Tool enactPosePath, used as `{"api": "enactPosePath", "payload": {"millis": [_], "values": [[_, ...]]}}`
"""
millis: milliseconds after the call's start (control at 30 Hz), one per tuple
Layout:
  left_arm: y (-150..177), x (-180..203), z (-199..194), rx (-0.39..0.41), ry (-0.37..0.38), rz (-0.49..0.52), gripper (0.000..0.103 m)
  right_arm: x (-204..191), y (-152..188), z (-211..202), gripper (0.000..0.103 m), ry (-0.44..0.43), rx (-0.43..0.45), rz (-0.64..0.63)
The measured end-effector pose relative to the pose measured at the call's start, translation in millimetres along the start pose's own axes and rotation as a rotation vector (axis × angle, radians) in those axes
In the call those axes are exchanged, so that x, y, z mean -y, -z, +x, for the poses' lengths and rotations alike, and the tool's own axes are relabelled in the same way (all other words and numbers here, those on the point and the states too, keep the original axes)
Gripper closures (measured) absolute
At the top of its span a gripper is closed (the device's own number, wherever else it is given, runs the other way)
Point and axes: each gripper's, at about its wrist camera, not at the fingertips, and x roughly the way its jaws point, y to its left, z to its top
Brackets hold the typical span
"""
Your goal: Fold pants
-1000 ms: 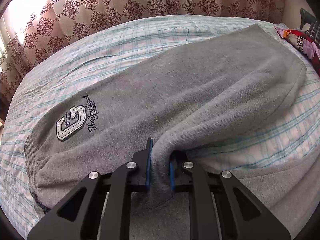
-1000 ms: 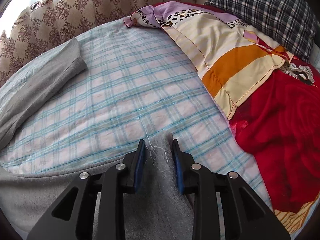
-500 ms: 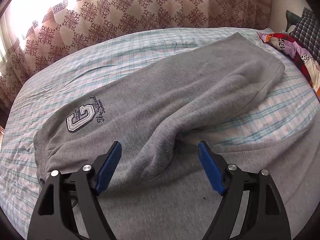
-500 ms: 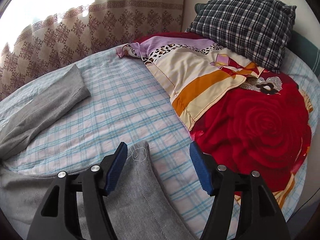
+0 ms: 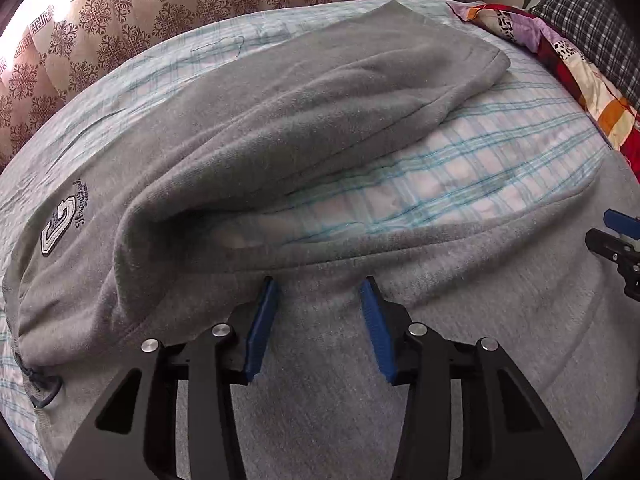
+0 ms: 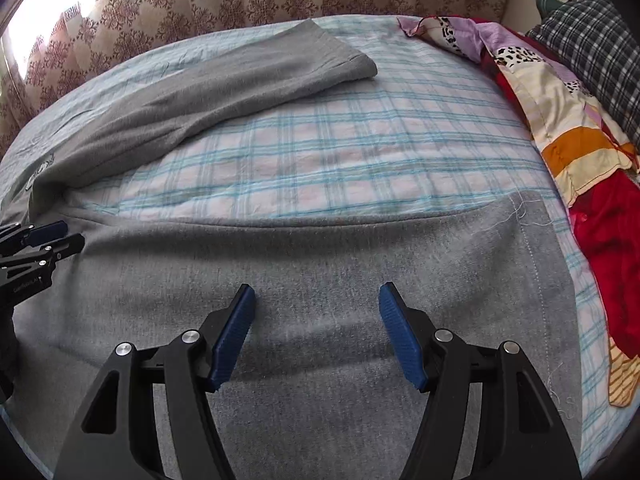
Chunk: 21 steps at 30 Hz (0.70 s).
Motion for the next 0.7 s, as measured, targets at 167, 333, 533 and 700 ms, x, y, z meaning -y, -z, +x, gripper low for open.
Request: {"api": "enactPosePath", "payload": {"millis": [167, 333, 533, 700], "values": [[-10.3, 0.6, 6.7, 0.018, -0.026, -0.004, 0.057, 6.2, -8.8, 8.0, 0.038, 0.004, 0.004, 0.025], [-13.0, 4.3, 7.7, 0.031, -0.06, 0.024, 0.056, 22.9, -12.8, -10.0, 0.038, 0.027, 0.053, 0.056], [-18.7, 0.4, 9.6, 0.038, -0.058, 0.017, 0.055, 55.2, 16.8, -57.6, 0.038, 0.056, 0.104, 0.059], [-23.1, -2.0, 12.8, 0.044, -0.061, 0.001, 0.055, 63.2, 69.7, -55.4, 0.037, 0.093, -0.003, -0.015]]}}
